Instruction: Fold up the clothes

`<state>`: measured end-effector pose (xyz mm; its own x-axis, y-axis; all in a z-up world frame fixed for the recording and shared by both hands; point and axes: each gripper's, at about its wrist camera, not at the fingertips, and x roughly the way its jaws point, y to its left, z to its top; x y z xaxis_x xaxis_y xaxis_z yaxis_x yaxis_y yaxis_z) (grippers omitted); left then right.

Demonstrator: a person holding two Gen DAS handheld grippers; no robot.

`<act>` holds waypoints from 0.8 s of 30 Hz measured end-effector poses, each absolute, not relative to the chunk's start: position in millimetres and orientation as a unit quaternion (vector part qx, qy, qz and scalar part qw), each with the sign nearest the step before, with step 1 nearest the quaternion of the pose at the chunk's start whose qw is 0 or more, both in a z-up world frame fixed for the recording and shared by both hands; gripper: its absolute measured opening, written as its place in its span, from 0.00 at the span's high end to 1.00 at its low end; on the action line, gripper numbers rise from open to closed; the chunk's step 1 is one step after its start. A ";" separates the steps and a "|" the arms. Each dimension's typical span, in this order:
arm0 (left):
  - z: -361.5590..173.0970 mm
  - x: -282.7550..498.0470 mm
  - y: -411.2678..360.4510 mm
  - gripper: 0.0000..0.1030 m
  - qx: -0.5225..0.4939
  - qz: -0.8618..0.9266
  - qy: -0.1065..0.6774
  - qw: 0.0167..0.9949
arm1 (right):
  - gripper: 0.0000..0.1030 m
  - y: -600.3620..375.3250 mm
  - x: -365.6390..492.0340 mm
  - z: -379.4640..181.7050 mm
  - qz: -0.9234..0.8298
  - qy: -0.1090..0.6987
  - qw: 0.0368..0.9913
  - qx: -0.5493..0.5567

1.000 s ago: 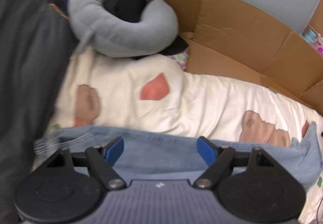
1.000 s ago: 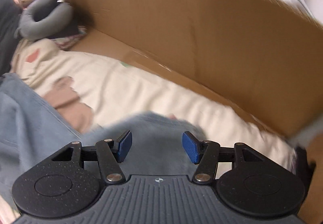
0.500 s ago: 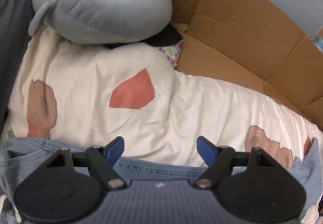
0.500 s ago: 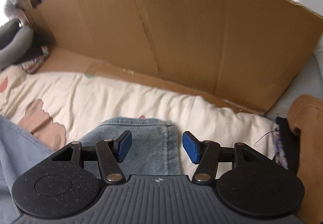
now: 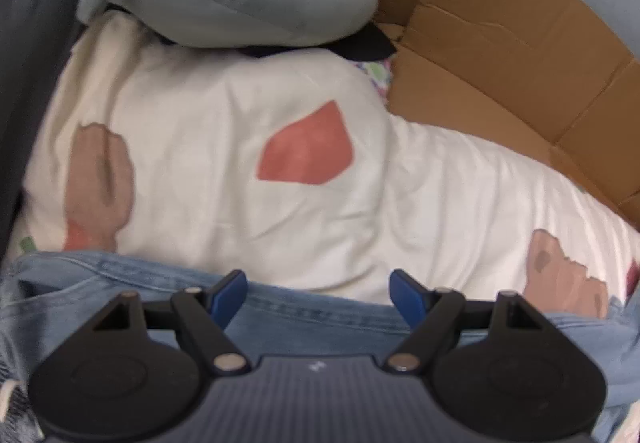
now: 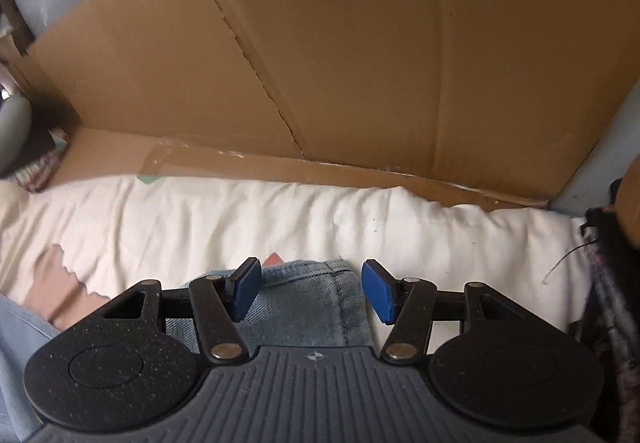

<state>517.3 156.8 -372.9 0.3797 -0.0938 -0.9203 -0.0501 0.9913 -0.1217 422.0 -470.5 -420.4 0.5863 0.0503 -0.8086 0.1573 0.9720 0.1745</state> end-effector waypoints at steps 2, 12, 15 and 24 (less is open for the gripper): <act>-374.7 517.0 162.0 0.22 -0.073 -0.015 0.562 0.824 | 0.39 -474.0 420.1 -426.3 -0.027 0.449 0.885 0.119; -343.3 507.0 209.4 0.25 -0.059 -0.020 0.518 0.853 | 0.39 -471.9 415.7 -440.8 -0.007 0.472 0.877 0.092; -336.5 506.6 218.6 0.26 -0.011 -0.040 0.522 0.852 | 0.39 -469.2 415.4 -439.6 0.001 0.472 0.878 0.081; -345.8 498.1 216.6 0.28 0.149 -0.110 0.517 0.836 | 0.39 -467.4 421.5 -431.2 0.007 0.466 0.882 0.071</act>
<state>498.1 216.6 -345.8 0.4414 -0.0309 -0.8968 0.3384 0.9314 0.1345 421.5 -467.4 -431.2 0.5647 0.0792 -0.8215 0.0539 0.9897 0.1324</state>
